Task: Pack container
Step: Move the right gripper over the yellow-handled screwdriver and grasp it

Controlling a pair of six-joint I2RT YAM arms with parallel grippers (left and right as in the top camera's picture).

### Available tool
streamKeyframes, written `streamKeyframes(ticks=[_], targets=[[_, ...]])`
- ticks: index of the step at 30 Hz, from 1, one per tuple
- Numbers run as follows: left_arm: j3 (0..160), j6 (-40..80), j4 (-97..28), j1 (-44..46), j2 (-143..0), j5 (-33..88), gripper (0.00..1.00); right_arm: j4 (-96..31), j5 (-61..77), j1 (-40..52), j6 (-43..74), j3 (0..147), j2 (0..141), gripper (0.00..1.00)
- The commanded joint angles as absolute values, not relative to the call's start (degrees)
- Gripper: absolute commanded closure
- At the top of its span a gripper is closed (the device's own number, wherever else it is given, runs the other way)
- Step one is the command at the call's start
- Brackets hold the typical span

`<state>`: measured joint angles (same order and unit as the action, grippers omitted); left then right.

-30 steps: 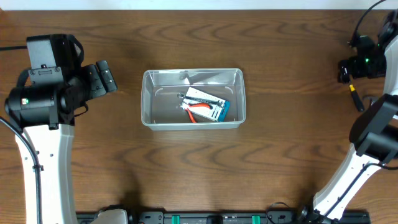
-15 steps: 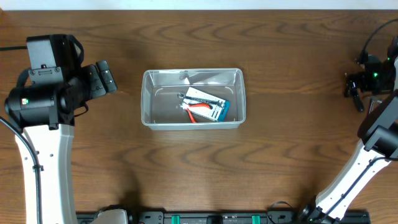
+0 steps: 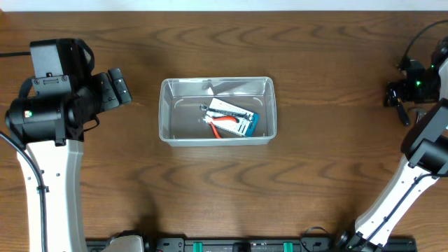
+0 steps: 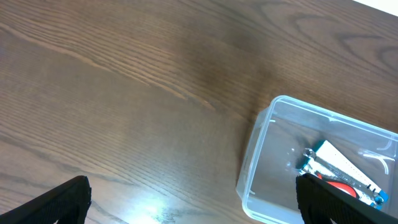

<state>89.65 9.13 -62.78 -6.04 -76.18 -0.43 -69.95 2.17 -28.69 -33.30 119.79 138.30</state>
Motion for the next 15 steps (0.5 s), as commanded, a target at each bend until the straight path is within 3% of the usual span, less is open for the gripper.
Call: streamKeyframes(ticks=[1, 15], targets=[[90.0, 8.8, -62.9, -6.0, -76.5, -1.1, 0.02, -69.1, 4.3, -27.5, -34.0, 119.2, 138.9, 0.01], [90.0, 8.8, -62.9, -6.0, -76.5, -1.1, 0.02, -67.4, 4.1, -26.7, -36.1, 114.9, 138.9, 0.01]])
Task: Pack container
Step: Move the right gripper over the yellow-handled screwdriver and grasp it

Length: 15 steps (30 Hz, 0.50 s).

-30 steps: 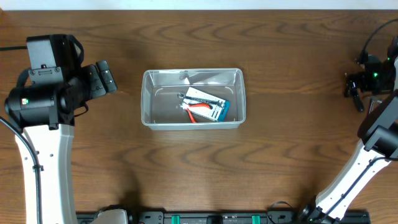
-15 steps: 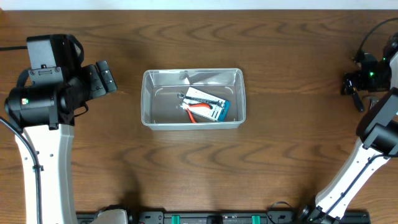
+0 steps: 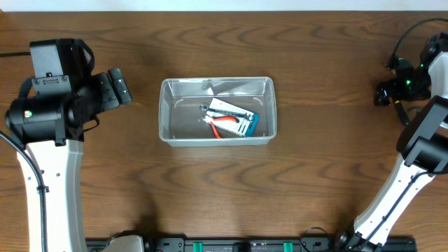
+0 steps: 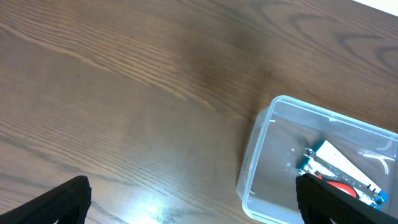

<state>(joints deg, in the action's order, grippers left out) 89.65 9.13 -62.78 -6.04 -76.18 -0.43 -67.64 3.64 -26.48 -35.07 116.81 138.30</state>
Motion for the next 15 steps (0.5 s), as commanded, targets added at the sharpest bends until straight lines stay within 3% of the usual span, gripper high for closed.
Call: streamKeyframes(ticks=[1, 8, 15], targets=[[90.0, 8.8, -62.9, -6.0, -76.5, -1.1, 0.02, -67.1, 3.7, -26.7, -36.1, 114.3, 138.9, 0.01], [90.0, 8.8, -62.9, -6.0, -76.5, -1.1, 0.02, -64.3, 2.8, -26.8, -36.1, 109.8, 138.9, 0.02], [90.0, 8.8, -62.9, -6.0, -76.5, -1.1, 0.02, -64.7, 0.6, -26.8, -35.7, 109.7, 138.9, 0.14]])
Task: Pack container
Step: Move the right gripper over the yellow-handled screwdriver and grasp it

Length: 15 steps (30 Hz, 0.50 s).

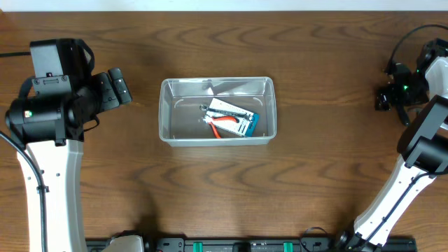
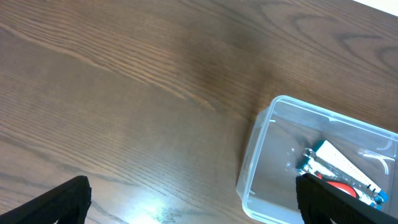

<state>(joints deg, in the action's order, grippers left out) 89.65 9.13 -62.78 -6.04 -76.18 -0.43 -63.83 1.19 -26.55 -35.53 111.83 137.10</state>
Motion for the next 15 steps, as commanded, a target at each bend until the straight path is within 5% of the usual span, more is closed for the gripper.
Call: streamKeyframes(ticks=[1, 7, 15], targets=[[90.0, 8.8, -62.9, -6.0, -76.5, -1.1, 0.02, -64.8, 0.3, -26.8, -35.6, 109.7, 138.9, 0.16], [90.0, 8.8, -63.0, -6.0, -76.5, -1.1, 0.02, -65.2, 0.0, -26.8, -35.6, 109.7, 138.9, 0.36], [90.0, 8.8, -63.0, -6.0, -76.5, -1.1, 0.02, -65.5, 0.0, -26.8, -34.3, 109.7, 138.9, 0.46]])
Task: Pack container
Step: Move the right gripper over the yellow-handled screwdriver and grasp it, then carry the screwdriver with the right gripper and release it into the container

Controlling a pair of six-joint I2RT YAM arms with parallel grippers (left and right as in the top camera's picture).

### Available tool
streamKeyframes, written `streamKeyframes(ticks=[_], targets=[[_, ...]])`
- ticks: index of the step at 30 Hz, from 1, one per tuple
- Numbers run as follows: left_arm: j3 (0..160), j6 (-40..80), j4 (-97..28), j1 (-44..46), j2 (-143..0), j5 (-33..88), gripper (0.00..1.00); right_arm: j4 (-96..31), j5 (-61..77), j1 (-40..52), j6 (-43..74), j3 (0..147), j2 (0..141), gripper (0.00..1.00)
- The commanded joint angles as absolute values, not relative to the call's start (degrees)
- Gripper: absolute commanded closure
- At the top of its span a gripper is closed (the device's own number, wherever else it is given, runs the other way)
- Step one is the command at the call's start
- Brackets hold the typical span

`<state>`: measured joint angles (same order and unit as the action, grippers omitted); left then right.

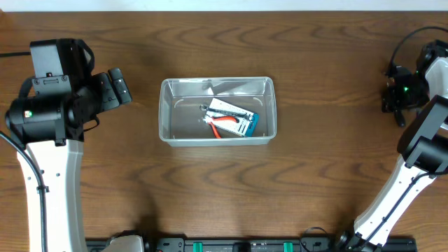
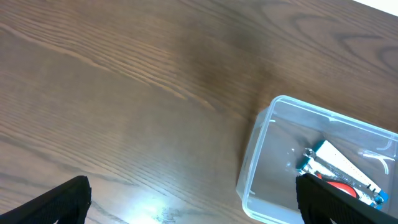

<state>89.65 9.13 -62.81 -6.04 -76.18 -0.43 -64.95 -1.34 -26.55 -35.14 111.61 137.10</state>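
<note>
A clear plastic container (image 1: 166, 112) sits mid-table, holding a carded pack of red-handled pliers (image 1: 231, 121). The left wrist view shows the container (image 2: 252, 168) at lower right with the pliers pack (image 2: 345, 171) inside. My left gripper (image 1: 119, 87) hangs left of the container, open, its fingertips (image 2: 62, 199) wide apart over bare wood with nothing between them. My right gripper (image 1: 393, 98) is at the far right table edge, small and dark; its jaws cannot be made out.
The brown wooden table (image 1: 224, 196) surrounds the container. The left arm's white column (image 1: 49, 175) stands at the left, the right arm's column (image 1: 399, 189) at the right. A black rail (image 1: 238, 245) runs along the front edge.
The right gripper has shifted slightly at the far right edge. The left gripper, the container and the pliers pack have not moved.
Throughout, the left gripper stayed open left of the container with the pliers pack lying inside. The right wrist at the far right edge was lower at first, then higher, then a little lower again, and now rests near the same spot.
</note>
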Motion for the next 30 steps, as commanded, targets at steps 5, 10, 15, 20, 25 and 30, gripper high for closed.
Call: streamKeyframes(ticks=[5, 10, 15, 20, 25, 30], targets=[[90.0, 8.8, -62.9, -6.0, -76.5, -1.1, 0.02, -65.7, 0.0, -26.7, -34.3, 109.7, 138.9, 0.62], [90.0, 8.8, -62.9, -6.0, -76.5, -1.1, 0.02, -65.8, 0.0, -26.5, -34.3, 109.7, 138.9, 0.65], [90.0, 8.8, -62.9, -6.0, -76.5, -1.1, 0.02, -65.6, 0.1, -26.0, -33.6, 109.7, 138.9, 0.82], [90.0, 8.8, -62.9, -6.0, -76.5, -1.1, 0.02, -65.6, 0.3, -25.0, -32.5, 109.8, 138.9, 0.89], [90.0, 8.8, -62.8, -6.1, -76.5, -1.2, 0.02, -65.6, 0.7, -22.8, -30.8, 109.8, 137.8, 0.99], [90.0, 12.4, -62.6, -8.6, -76.2, -5.7, 0.02, -66.0, 2.0, -17.9, -29.7, 111.1, 132.9, 0.99]])
